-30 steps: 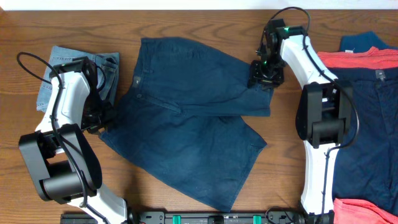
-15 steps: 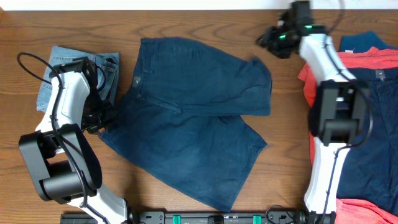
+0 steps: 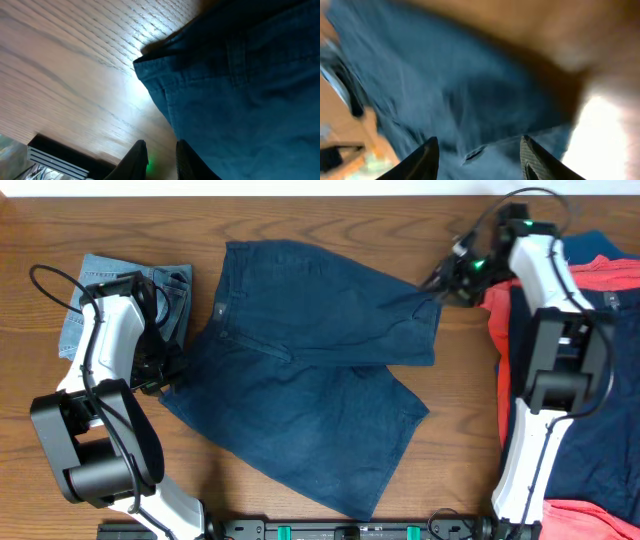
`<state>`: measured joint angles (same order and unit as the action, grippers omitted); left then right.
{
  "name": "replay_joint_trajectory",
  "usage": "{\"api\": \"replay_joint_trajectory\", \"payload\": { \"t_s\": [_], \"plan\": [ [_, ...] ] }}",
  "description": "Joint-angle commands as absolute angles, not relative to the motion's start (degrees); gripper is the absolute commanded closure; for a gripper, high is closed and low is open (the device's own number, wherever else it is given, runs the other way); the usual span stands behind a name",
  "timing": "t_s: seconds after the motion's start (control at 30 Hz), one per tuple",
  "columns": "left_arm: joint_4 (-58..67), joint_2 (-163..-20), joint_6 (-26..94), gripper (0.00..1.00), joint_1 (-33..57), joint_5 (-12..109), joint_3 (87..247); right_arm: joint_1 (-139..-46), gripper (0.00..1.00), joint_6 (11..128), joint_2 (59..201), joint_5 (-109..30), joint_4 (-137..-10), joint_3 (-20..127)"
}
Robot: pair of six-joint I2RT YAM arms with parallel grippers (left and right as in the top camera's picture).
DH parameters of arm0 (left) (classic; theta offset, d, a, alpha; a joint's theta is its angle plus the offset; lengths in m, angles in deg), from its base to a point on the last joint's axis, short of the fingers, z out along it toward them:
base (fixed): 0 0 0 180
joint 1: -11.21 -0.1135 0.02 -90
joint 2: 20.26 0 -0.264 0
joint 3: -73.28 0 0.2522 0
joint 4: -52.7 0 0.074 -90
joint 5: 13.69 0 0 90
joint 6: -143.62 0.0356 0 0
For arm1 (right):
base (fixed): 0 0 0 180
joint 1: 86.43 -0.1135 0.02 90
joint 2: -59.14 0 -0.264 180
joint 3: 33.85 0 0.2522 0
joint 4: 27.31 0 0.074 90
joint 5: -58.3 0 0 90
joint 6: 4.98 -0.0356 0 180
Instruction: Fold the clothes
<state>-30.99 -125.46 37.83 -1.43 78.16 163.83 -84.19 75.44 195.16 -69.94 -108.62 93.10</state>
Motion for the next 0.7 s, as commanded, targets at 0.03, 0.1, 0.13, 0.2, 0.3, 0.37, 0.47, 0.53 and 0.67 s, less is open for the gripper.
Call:
{"api": "replay_joint_trajectory", "payload": {
  "t_s": [0.03, 0.1, 0.13, 0.2, 0.3, 0.37, 0.47, 0.53, 0.67],
  "plan": [
    [-31.2, -124.5, 38.8, 0.78, -1.6, 78.0, 163.7, -88.1, 0.50, 77.4, 194.5, -63.9, -110.9, 93.0],
    [-31.0, -124.5, 38.8, 0.77, -1.6, 78.0, 163.7, -90.0, 0.50, 74.5, 194.5, -60.2, -110.5, 92.6],
    [-30.9, -124.5, 38.8, 0.77, -1.6, 78.0, 163.7, -90.9, 0.51, 72.9, 194.5, -58.0, -110.3, 92.4],
    [-30.9, -124.5, 38.8, 0.77, -1.6, 78.0, 163.7, -92.7, 0.52, 69.2, 194.5, -54.1, -109.3, 91.6],
    [-30.9, -124.6, 38.8, 0.77, -1.6, 78.0, 163.7, -94.5, 0.57, 63.8, 194.5, -52.0, -106.8, 90.4],
    [-30.9, -124.5, 38.8, 0.77, -1.6, 78.0, 163.7, -95.1, 0.63, 59.5, 194.5, -50.7, -105.1, 90.0],
    [-30.9, -124.5, 38.8, 0.77, -1.6, 78.0, 163.7, -95.2, 0.75, 56.0, 194.5, -48.8, -103.2, 90.0],
    [-30.9, -124.5, 38.8, 0.77, -1.6, 78.0, 163.7, -95.0, 0.84, 55.0, 194.5, -48.9, -102.3, 90.0],
    [-30.9, -124.5, 38.8, 0.77, -1.6, 78.0, 163.7, -93.6, 0.99, 56.7, 194.4, -53.4, -99.6, 90.1]
  ]
}}
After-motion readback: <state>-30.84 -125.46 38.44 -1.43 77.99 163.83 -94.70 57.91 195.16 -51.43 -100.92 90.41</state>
